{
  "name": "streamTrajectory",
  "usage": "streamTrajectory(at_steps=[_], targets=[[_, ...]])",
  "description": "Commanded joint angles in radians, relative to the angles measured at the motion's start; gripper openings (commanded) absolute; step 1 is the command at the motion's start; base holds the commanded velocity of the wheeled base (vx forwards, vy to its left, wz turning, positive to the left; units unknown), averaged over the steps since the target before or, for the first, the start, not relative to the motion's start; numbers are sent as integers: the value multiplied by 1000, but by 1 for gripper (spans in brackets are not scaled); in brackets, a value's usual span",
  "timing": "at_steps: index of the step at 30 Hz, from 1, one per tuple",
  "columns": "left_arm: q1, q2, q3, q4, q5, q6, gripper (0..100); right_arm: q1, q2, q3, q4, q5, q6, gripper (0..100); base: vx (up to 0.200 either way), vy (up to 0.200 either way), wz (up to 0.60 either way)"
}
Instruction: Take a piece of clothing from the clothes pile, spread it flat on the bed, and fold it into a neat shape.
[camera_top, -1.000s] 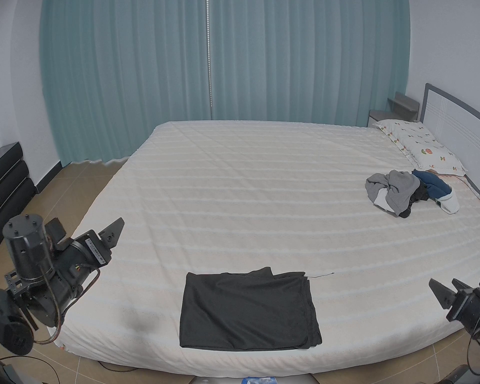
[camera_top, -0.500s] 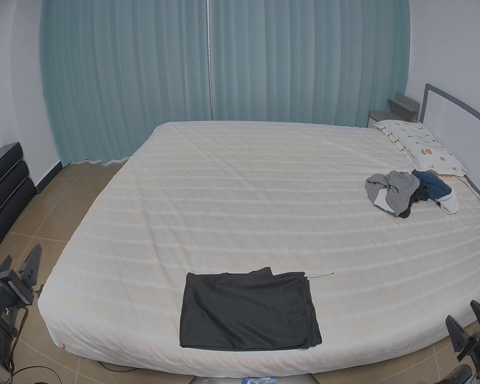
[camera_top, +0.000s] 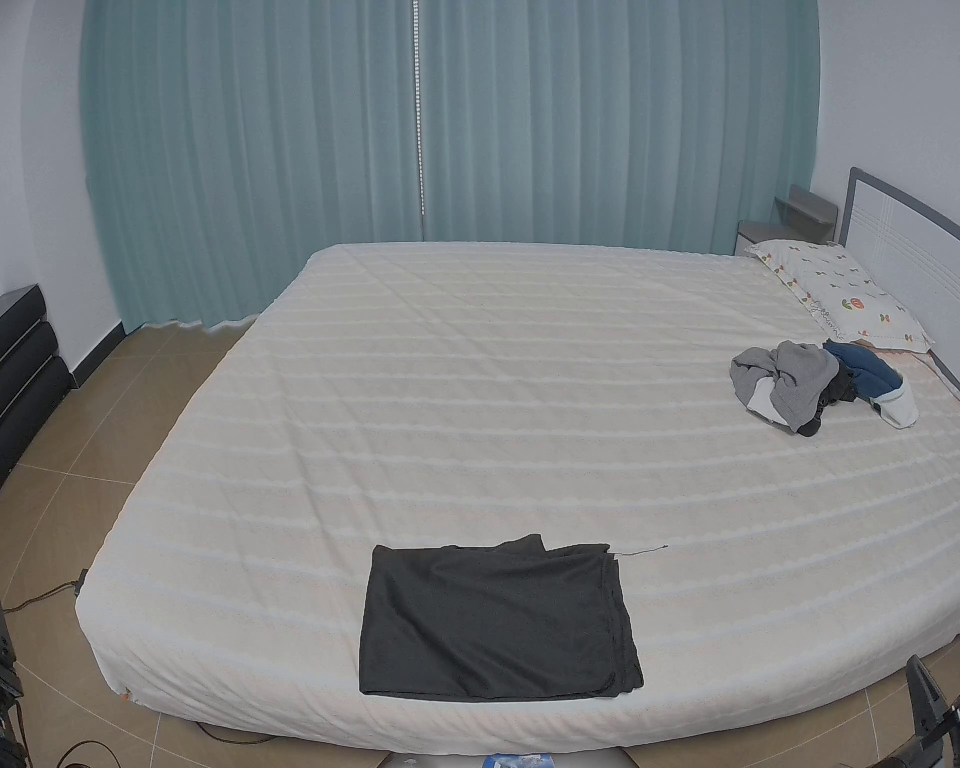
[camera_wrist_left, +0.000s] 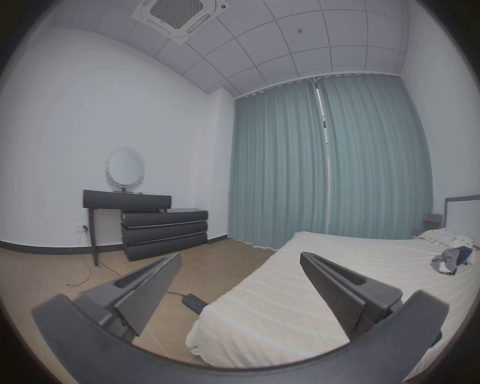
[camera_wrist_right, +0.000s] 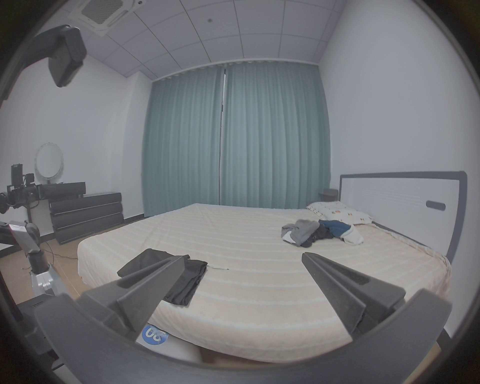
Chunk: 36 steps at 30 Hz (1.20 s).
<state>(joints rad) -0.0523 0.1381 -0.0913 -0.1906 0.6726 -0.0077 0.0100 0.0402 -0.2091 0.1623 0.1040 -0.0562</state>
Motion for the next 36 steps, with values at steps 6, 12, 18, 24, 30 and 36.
streamTrajectory(at_steps=[6,12,18,24,30,36], targets=[[49,-138,91,22,-16,20,100,-10,-40,154,-83,-35,6,100,0,0,0],[49,-138,91,62,-130,-5,100,-10,-40,183,-156,-52,9,100,0,0,0],[49,-138,91,126,-266,-52,100,-10,-40,183,-155,-67,39,100,0,0,0],[49,-138,91,131,-433,-41,100,-10,-40,180,-152,-92,49,100,0,0,0],[49,-138,91,138,-622,-15,100,-10,-40,180,-156,-92,2,100,0,0,0],[49,-138,91,194,-679,12,100,-10,-40,182,-156,-92,-14,100,0,0,0]])
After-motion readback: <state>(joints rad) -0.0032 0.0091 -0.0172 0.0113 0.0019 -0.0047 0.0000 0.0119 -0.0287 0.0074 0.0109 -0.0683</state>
